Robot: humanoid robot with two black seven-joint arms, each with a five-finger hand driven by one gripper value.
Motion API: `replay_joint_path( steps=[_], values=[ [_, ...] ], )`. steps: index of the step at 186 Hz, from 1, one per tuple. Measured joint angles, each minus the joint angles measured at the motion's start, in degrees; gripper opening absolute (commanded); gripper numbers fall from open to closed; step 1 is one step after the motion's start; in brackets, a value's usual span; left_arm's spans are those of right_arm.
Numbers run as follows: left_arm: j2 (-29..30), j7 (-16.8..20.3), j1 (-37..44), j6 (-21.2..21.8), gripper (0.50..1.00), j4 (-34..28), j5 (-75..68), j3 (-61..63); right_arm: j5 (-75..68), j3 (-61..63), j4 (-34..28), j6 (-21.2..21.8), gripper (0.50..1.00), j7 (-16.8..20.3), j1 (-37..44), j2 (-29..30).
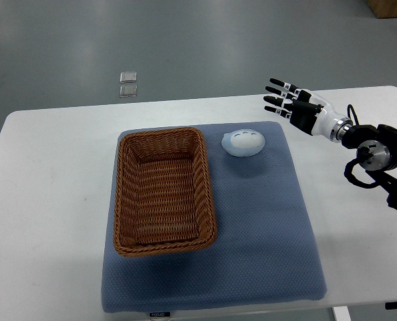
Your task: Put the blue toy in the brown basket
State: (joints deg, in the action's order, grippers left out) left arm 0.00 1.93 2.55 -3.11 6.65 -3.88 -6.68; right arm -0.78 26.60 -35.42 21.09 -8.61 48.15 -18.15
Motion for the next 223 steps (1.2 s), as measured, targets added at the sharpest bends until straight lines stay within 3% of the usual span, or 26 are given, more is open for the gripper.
replay_joint_path(
  steps=[126, 223],
  values=[
    [0.0, 0.0, -0.7, 0.4, 1.0, -0.3, 0.1, 0.1, 10.2, 0.2, -0.2, 2.8, 0.913, -0.9, 0.4, -0.7],
    [0.0, 0.0, -0.7, 0.4, 1.0, -0.2, 0.1, 0.1, 49.3, -0.2, -1.5, 1.7, 0.913, -12.5, 2.2, -1.9]
  ],
)
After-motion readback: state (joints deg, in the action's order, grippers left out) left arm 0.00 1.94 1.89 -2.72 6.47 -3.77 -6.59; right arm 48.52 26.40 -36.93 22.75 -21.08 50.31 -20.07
